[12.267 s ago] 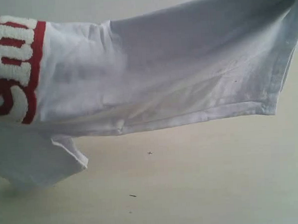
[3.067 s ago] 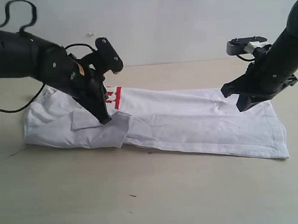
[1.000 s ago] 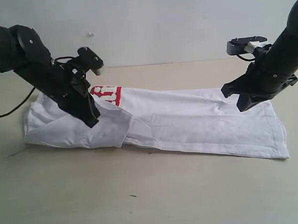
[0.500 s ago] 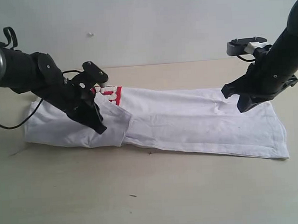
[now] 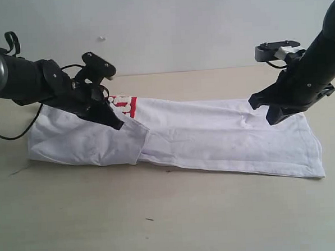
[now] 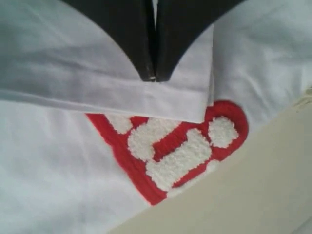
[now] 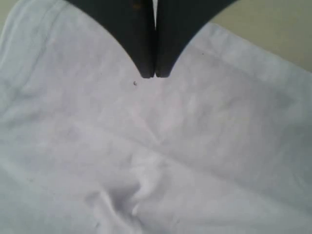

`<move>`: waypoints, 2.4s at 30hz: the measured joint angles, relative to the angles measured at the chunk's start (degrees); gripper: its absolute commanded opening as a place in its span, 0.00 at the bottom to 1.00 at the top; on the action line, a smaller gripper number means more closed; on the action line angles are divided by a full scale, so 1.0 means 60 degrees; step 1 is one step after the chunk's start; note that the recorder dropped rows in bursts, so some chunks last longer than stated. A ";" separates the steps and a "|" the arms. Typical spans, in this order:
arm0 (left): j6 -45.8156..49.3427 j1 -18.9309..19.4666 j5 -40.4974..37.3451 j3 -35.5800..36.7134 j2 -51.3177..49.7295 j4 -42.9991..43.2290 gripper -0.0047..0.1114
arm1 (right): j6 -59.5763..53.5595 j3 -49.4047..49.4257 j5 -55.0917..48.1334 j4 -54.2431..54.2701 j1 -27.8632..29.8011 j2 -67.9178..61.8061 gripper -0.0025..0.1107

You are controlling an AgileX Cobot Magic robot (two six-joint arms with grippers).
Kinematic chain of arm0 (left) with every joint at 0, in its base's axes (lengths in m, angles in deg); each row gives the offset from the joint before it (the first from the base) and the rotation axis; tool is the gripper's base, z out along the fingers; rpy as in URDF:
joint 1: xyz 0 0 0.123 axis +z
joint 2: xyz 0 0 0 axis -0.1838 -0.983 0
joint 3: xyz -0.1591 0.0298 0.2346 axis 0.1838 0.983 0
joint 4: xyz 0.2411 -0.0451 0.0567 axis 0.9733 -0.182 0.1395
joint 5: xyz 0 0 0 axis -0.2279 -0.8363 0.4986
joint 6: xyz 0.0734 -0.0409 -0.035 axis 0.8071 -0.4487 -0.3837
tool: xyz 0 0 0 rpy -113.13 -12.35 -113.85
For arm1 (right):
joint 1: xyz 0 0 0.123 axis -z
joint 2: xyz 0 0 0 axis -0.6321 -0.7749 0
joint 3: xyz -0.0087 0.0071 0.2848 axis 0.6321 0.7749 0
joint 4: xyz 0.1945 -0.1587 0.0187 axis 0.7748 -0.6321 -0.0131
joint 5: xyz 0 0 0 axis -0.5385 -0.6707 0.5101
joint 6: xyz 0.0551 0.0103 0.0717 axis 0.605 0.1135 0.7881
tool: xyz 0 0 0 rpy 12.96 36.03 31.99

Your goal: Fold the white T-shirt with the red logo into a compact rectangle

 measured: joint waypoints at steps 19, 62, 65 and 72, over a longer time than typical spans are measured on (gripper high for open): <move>-0.2711 0.1819 -0.0377 0.0152 0.0494 0.0000 0.04 | 0.0936 0.0000 0.0380 -0.0968 0.0000 -0.0977 0.02; -0.4337 0.3255 -0.5030 0.1809 0.1562 0.2510 0.04 | 0.1799 0.0037 0.1256 -0.1581 -0.0018 -0.1551 0.02; -0.4202 0.3255 -0.4383 0.1809 0.1910 0.2105 0.04 | 0.1799 0.0037 0.1525 -0.1450 -0.0018 -0.1401 0.02; -0.1493 0.3172 -0.3035 0.1849 0.2052 -0.1076 0.04 | 0.1356 0.0037 0.2741 -0.0876 -0.0018 -0.0556 0.02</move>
